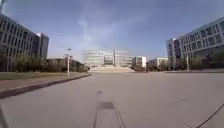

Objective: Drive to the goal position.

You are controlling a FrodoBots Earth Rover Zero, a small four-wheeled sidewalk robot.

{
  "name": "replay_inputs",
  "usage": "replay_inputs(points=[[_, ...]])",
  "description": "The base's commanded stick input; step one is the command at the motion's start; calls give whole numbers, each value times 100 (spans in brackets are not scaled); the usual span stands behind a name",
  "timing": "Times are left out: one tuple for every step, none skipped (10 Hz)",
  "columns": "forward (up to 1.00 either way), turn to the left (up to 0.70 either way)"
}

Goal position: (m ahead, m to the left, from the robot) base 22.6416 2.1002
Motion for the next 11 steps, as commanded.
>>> replay_inputs(points=[[70, 0], [70, 0], [70, 0], [70, 0], [70, 0], [70, 0], [70, 0], [70, 0], [70, 0], [70, 0], [70, 0]])
